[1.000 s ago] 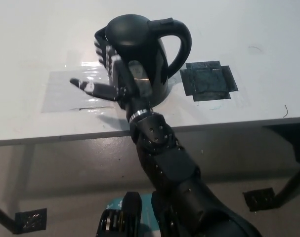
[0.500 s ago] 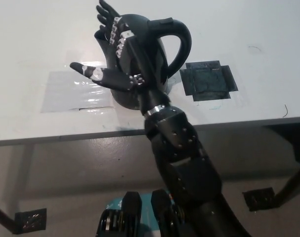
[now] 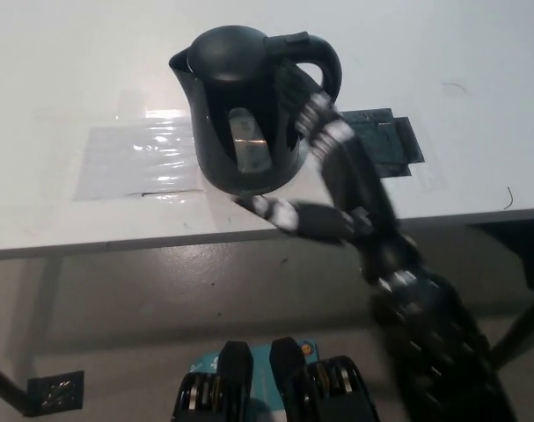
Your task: The robot uses its right hand to push down on the lid of a kettle kept in the middle of the desk to close it
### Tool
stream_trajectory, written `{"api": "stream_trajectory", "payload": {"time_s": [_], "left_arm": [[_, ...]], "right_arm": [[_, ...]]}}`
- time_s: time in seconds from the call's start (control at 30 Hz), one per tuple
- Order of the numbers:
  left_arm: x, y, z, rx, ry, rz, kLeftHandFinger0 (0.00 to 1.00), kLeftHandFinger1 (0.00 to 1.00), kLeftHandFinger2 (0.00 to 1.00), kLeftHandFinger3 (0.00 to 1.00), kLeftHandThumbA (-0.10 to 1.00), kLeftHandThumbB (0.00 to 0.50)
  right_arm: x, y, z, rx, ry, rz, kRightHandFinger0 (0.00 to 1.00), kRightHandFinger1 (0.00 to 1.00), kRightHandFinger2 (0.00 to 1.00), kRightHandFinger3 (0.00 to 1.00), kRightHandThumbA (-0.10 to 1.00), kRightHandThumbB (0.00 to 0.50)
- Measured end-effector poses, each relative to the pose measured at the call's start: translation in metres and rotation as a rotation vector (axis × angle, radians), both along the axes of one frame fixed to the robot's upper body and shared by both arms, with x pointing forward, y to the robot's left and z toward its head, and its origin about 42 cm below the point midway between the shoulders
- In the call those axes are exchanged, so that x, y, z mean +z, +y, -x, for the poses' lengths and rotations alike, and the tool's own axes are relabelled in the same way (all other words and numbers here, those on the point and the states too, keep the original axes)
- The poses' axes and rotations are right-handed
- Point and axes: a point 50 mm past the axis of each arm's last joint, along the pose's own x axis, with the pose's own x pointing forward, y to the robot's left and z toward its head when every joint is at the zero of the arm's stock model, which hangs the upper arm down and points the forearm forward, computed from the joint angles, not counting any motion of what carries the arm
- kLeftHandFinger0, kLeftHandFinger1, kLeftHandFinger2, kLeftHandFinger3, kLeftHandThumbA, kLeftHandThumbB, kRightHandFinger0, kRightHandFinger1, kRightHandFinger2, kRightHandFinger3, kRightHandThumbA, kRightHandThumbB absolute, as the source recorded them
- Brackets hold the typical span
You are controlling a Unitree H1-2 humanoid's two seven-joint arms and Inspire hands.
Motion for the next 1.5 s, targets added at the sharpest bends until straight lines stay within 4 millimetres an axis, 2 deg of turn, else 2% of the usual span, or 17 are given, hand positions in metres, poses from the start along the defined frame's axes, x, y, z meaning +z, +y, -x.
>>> {"api": "stream_trajectory", "payload": {"time_s": [0.17,0.27,0.37,0.4,0.43,0.53,0.57,0.63,0.8,0.87,1.03,1.13,1.3,1.4,1.5], "left_arm": [[0.003,0.003,-0.006,0.002,-0.017,-0.007,1.00,1.00,0.90,1.00,0.20,0.101],[0.011,0.008,-0.012,0.005,-0.042,-0.032,1.00,1.00,0.90,1.00,0.22,0.112],[0.016,0.014,-0.015,0.003,-0.054,-0.055,1.00,1.00,0.91,1.00,0.23,0.118],[0.016,0.014,-0.017,0.001,-0.057,-0.059,1.00,1.00,0.92,1.00,0.24,0.117],[0.017,0.014,-0.019,-0.001,-0.061,-0.060,1.00,1.00,0.92,1.00,0.24,0.151],[0.018,0.013,-0.023,-0.003,-0.070,-0.059,1.00,1.00,0.94,1.00,0.23,0.191],[0.017,0.013,-0.024,-0.002,-0.070,-0.058,1.00,1.00,0.95,1.00,0.24,0.189],[0.015,0.014,-0.028,-0.001,-0.071,-0.054,1.00,1.00,0.96,1.00,0.23,0.175],[0.016,0.014,-0.043,-0.002,-0.095,-0.048,1.00,1.00,0.99,1.00,0.19,0.176],[0.013,0.016,-0.044,0.005,-0.092,-0.045,1.00,1.00,0.98,1.00,0.21,0.192],[0.014,0.018,-0.048,0.013,-0.105,-0.046,1.00,1.00,1.00,1.00,0.25,0.180],[0.017,0.019,-0.052,0.018,-0.121,-0.044,1.00,1.00,0.97,1.00,0.20,0.181],[0.018,0.020,-0.055,0.025,-0.135,-0.042,1.00,1.00,0.99,1.00,0.21,0.187],[0.019,0.020,-0.056,0.024,-0.138,-0.042,1.00,1.00,1.00,1.00,0.22,0.171],[0.018,0.019,-0.056,0.023,-0.139,-0.042,1.00,1.00,1.00,1.00,0.24,0.192]], "right_arm": [[-0.021,-0.063,0.049,-0.039,0.016,0.113,1.00,1.00,1.00,1.00,0.96,0.213],[-0.032,-0.107,0.088,-0.057,0.052,0.198,1.00,1.00,1.00,1.00,0.95,0.222],[-0.051,-0.133,0.105,-0.090,0.137,0.238,1.00,1.00,1.00,1.00,0.90,0.134],[-0.058,-0.139,0.109,-0.104,0.169,0.236,1.00,1.00,1.00,1.00,0.90,0.119],[-0.067,-0.143,0.111,-0.117,0.203,0.228,1.00,1.00,1.00,1.00,0.92,0.105],[-0.089,-0.153,0.110,-0.156,0.278,0.211,1.00,1.00,1.00,1.00,0.97,0.064],[-0.095,-0.156,0.107,-0.169,0.295,0.209,1.00,1.00,1.00,1.00,0.99,0.016],[-0.113,-0.164,0.095,-0.206,0.345,0.200,1.00,1.00,1.00,1.00,0.98,0.000],[-0.147,-0.178,0.066,-0.275,0.428,0.158,1.00,1.00,1.00,1.00,0.92,0.000],[-0.160,-0.180,0.059,-0.283,0.457,0.126,1.00,1.00,1.00,1.00,0.90,0.000],[-0.187,-0.185,0.043,-0.292,0.529,0.077,1.00,1.00,1.00,1.00,0.90,0.000],[-0.191,-0.192,0.036,-0.306,0.547,0.046,1.00,1.00,1.00,1.00,0.95,0.000],[-0.192,-0.193,0.036,-0.308,0.562,0.007,1.00,1.00,1.00,1.00,0.96,0.000],[-0.196,-0.193,0.037,-0.308,0.581,-0.006,1.00,1.00,1.00,1.00,0.97,0.000],[-0.197,-0.193,0.037,-0.309,0.594,-0.014,1.00,1.00,1.00,1.00,0.95,0.000]]}}
